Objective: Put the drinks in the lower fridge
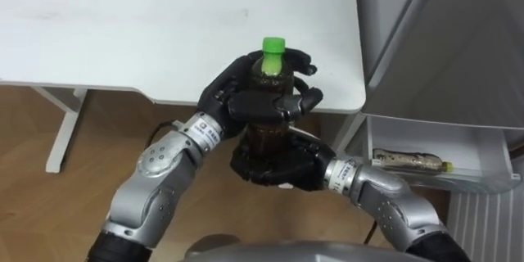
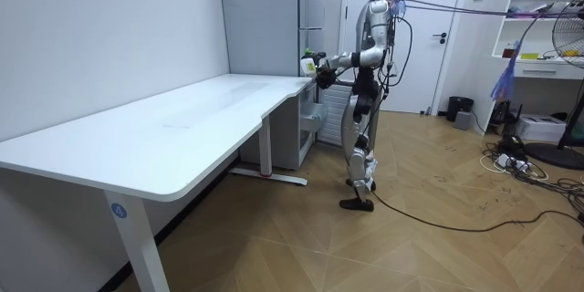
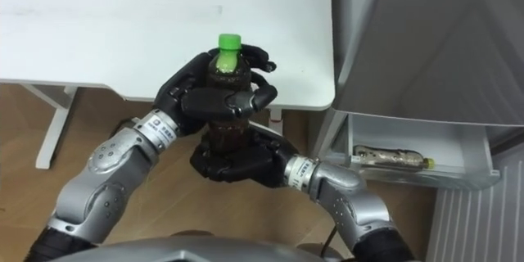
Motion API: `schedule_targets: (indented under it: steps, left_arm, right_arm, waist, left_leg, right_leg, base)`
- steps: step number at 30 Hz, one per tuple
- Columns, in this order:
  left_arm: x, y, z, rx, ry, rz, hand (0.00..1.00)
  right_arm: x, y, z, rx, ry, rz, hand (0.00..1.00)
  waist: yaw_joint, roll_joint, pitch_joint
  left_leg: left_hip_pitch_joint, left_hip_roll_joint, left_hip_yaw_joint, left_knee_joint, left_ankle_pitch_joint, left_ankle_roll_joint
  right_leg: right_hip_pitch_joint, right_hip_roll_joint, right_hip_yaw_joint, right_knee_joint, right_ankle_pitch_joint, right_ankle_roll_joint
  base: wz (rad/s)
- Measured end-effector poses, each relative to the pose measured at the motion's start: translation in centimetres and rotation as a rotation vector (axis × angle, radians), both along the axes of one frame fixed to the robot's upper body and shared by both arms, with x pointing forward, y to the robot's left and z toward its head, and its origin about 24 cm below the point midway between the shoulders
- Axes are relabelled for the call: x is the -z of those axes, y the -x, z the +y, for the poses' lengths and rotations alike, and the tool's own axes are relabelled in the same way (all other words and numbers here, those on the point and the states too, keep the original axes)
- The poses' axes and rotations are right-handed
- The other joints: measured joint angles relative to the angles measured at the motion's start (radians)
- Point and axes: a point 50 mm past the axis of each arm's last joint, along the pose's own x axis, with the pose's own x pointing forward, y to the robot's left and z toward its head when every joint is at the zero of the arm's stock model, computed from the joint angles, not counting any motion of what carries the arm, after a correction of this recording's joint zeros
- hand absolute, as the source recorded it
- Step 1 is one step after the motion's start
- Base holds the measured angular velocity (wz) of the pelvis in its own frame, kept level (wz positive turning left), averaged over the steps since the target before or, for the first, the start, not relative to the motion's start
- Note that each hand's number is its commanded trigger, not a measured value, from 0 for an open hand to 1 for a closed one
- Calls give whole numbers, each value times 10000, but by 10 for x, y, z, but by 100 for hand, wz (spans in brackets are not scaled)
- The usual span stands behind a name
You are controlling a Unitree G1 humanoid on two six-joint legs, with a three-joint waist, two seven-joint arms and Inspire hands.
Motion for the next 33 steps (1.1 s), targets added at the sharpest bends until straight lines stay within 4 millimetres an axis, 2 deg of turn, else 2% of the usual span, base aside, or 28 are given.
schedule_targets:
  steps: [10, 15, 17, 20, 27, 33]
  left_arm:
    - [1, 0, 1, -60, 589, 467, 100]
    - [2, 1, 3, -61, 932, 756, 100]
    - [2, 1, 3, -58, 959, 786, 100]
    - [2, 1, 4, -74, 1111, 909, 100]
    - [17, 5, 7, -245, 1711, 1975, 100]
    - [22, 6, 8, -439, 1999, 2442, 100]
  right_arm:
    - [-1, 1, 2, -139, -160, 251, 100]
    - [-3, 2, 2, -229, -110, 341, 100]
    - [-2, 3, 2, -213, -129, 364, 100]
    - [-3, 3, 3, -228, -132, 368, 100]
    - [3, 9, 2, -320, 54, 1138, 100]
    - [4, 9, 2, -413, 127, 1424, 100]
  waist:
    - [-58, -2, -18]
    - [-71, -139, -8]
    - [-66, -231, -61]
    - [-69, -314, -82]
    - [-95, -291, -66]
    - [-126, -303, -44]
  left_leg:
    - [214, 2, -1, -50, 2, -3]
    - [370, -5, -14, -68, 1, -2]
    - [417, -6, -14, -160, 1, -2]
    - [399, -5, -11, -127, 0, -1]
    - [390, -11, -31, -71, 0, -1]
    - [365, -10, -77, -26, -5, 1]
  right_leg:
    - [210, -4, 18, -1, -4, 7]
    - [396, 6, 84, -14, -6, 9]
    - [432, 9, 85, -15, -7, 11]
    - [435, 12, 87, -18, -6, 11]
    - [463, 1, 53, -16, -7, 11]
    - [486, 1, -24, -17, -7, 11]
  base:
    - [0]
    - [0]
    - [0]
    - [0]
    - [0]
    - [3]
